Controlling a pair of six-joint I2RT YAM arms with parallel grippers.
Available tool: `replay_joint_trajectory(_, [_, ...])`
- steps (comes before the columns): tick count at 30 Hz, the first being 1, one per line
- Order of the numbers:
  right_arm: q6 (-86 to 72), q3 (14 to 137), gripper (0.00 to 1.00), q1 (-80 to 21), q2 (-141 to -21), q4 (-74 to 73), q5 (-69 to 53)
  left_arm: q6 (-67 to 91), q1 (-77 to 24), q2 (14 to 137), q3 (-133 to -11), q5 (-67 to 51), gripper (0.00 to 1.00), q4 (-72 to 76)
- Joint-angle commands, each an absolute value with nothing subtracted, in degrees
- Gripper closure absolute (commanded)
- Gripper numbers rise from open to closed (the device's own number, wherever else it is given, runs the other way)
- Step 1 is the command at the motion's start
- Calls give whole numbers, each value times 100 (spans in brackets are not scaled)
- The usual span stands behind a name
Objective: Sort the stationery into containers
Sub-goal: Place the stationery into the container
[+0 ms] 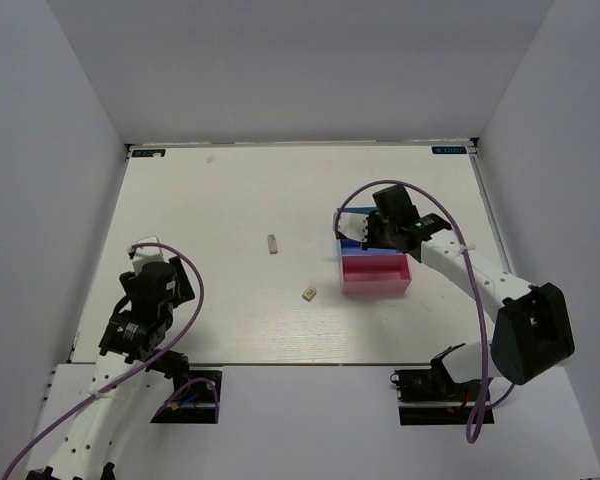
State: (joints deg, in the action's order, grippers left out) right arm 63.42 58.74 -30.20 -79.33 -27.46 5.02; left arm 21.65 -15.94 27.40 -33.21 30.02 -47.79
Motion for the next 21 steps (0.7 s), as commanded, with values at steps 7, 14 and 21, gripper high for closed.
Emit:
replay_joint_trajectory(7, [7180,5432,100,-2224,-7506,-3076,-421,2127,-1565,2856,-3287,2865,15,-4685])
replay_joint_trajectory(14, [7435,5432,98,-1916,-7629,-3121,-852,2127,-1582,2962,-3296,2795,15,-4667])
replay_joint_trajectory(21, [7681,5572,88,-1898,-7927,-3251,-1160,2144,-1565,3050,-3278,2786,15,-4667])
